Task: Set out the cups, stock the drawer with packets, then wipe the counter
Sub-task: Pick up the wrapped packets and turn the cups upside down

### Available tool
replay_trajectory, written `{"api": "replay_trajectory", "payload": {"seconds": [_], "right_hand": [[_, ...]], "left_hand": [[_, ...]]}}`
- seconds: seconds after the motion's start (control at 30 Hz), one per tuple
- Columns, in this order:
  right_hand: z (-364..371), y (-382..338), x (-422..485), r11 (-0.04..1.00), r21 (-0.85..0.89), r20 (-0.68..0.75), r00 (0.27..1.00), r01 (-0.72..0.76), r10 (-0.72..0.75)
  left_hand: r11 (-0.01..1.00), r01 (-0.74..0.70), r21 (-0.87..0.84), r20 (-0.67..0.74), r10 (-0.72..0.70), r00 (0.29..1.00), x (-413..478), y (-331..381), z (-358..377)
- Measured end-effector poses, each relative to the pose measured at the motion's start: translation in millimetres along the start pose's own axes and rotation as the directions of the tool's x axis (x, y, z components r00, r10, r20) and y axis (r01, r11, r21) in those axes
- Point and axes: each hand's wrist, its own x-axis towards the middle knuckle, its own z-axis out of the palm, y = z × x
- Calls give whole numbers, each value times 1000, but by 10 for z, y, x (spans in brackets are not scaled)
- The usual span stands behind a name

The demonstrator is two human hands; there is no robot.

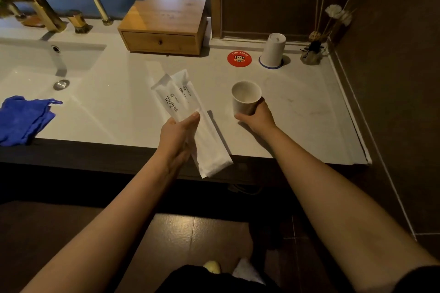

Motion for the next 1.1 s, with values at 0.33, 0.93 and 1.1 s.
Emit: {"api": "replay_trajectory", "payload": {"seconds": [0.33,0.93,1.1], "right_hand": [[76,64,197,998,59,-75,997,32,-27],[-564,-196,1514,998,-33,130,990,59,-55],[-646,-274,1735,995,-53,135,988,89,-81]], "left_hand": [[998,32,-47,16,-31,999,376,54,86],[999,-31,-14,-110,29,993,1430,339,979],[999,-32,-9,-137,30,990,1565,374,1091]]}}
